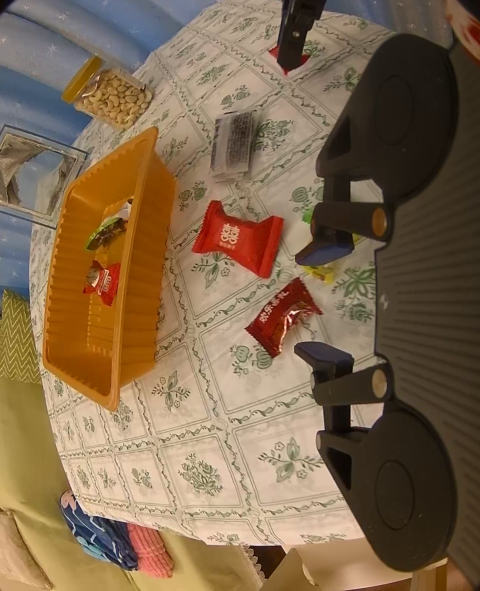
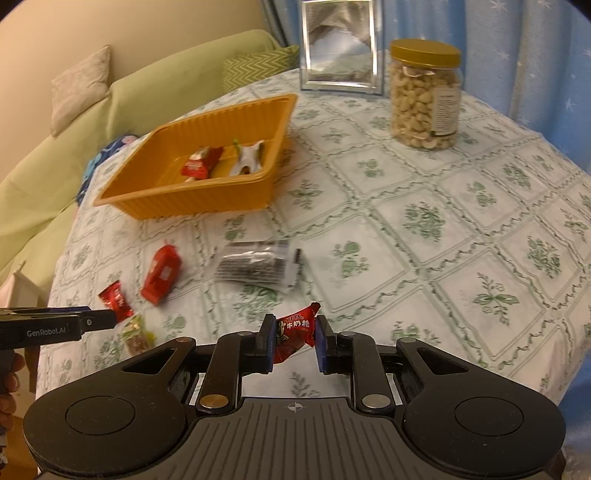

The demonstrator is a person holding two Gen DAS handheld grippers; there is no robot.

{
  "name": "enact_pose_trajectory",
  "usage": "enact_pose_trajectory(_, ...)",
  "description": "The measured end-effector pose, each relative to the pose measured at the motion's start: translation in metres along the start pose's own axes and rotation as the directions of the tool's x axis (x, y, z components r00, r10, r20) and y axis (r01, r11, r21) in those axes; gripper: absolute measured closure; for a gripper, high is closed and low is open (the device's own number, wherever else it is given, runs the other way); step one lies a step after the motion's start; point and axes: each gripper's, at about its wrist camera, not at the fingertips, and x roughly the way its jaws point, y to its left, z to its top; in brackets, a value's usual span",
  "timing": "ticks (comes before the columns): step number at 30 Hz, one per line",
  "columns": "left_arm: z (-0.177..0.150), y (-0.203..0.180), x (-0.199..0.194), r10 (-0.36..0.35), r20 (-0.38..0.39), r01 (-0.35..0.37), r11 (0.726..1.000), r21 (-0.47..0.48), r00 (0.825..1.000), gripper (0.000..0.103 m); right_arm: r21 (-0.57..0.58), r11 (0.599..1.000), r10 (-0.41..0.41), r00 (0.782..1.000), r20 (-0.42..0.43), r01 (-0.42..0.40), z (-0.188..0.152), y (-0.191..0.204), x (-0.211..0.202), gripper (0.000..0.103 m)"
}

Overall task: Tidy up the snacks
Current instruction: 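Move the left tool toward the dark red printed candy while the right tool holds its candy, then close the left tool on the dark red printed candy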

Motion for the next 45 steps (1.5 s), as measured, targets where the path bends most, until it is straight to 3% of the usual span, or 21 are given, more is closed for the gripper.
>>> enact_pose_trajectory(25, 0.02, -0.009, 0.033, 0.037, -0.016, -0.036, 0.998, 0.057, 0.999, 0.08, 0.038, 0.999, -0.022, 1.0, -0.013, 0.023, 0.013, -0.022, 0.008, 0.081)
enact_pose_trajectory(34, 0.019, -0.006, 0.027, 0.032, -0.003, -0.031, 0.998, 0.058, 0.999, 0.081, 0.028, 1.0, -0.006, 1.0, -0.007, 0.006, 0.016, -0.017, 0.009, 0.081)
enact_pose_trajectory(45, 0.037, 0.006, -0.008, 0.023, 0.055, -0.025, 0.999, 0.038, 0.998, 0.081, 0.003, 1.0, 0.027, 0.999, 0.018, -0.027, 0.025, -0.004, 0.005, 0.081)
